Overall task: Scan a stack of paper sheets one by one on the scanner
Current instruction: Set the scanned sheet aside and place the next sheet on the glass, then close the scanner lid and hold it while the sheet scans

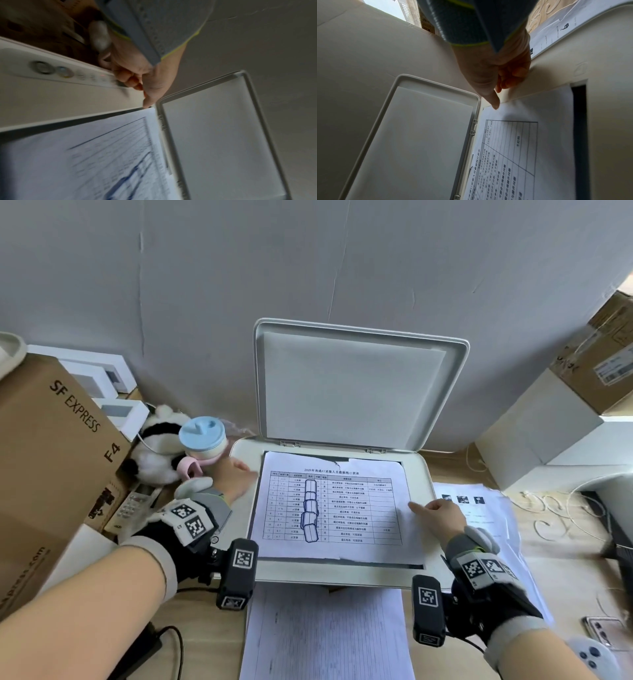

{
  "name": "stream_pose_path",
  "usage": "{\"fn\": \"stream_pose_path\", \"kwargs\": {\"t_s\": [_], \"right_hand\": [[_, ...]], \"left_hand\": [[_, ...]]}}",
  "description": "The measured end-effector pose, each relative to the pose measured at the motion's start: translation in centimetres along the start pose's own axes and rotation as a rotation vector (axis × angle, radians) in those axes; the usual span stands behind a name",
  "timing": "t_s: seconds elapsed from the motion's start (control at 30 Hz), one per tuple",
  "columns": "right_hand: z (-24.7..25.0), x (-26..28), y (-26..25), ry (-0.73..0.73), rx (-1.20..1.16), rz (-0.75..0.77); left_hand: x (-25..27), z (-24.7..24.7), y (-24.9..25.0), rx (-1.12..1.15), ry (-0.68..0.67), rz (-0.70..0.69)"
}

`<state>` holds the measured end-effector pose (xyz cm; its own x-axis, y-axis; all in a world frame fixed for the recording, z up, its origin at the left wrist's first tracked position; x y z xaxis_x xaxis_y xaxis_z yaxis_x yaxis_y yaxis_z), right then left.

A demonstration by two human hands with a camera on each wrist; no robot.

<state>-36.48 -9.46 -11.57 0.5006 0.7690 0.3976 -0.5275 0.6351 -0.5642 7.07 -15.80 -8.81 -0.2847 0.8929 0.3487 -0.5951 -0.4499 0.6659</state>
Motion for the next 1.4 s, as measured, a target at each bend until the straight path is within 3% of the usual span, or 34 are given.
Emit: {"fn": "stream_pose_path", "kwargs": {"t_s": [0.1,0.23,0.33,0.5,0.6,0.7,0.83,0.97,1.4], "right_hand": [[0.8,-0.7,0.2,0.047,-0.054,0.023],[1.7,-0.6,0.8,0.055,-0.236,0.014],[2.3,-0.4,1.3,0.032,-0.395,0.005],[3.1,0.3,2.4,-0.042,-0.691,-0.050],[2.7,0.3,2.4,-0.188,-0.796,-0.049],[2.5,0.7,2.0,-0.313,-0.819,-0.035],[4.0,0.7,0.9,-0.212,-0.662,0.167],[2.1,0.9,1.8,-0.295,-0.571,0.025],[2.5,1.3,5.2,-0.037,-0.521,-0.033]], "left_hand": [[-2.0,2.7,5.1,0.188,0.087,-0.129],[-3.3,5.2,12.9,0.554,0.043,-0.239],[-3.2,6.0,15.1,0.776,-0.039,-0.166],[-2.6,6.9,11.0,0.928,0.063,0.000],[-1.2,6.2,7.9,0.876,-0.061,0.052],[1.2,5.0,5.9,0.674,-0.231,0.071],[3.4,2.0,2.1,0.407,-0.419,0.159],[4.4,0.2,-0.7,0.373,-0.412,0.205],[5.6,-2.1,-3.1,0.448,-0.366,0.272]]}}
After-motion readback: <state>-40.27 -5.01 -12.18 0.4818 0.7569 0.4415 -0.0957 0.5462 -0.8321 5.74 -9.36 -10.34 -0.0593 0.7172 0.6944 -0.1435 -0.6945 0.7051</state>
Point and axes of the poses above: each hand's wrist, its own x-axis away from the middle knuckle, its own z-axis out of the back of the hand, y = z × x, the point moved 10 cm from there along -x, towards the middle knuckle, and after that the axes turned 2 degrees about -y, right-handed, at the moved point
